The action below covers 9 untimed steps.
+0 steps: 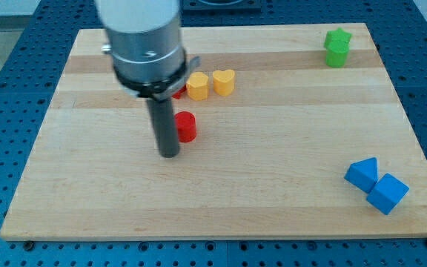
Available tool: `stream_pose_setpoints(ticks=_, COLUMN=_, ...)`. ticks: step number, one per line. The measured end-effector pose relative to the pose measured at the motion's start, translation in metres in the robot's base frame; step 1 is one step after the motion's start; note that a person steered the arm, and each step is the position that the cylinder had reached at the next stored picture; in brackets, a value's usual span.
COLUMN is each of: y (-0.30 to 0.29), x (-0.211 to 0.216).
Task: Push the red circle to the bottom right of yellow hexagon
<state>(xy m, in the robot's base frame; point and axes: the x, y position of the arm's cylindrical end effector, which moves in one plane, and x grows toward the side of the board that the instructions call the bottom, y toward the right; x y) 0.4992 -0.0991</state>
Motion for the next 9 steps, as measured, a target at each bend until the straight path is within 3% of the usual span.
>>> stream_pose_setpoints(ticks=3, y=-0.004, x=-0.014)
stream_pose_setpoints(ticks=5, y=0.044, x=-0.024)
stream_pose_setpoints(ticks=9, y=0.076, x=-0.049)
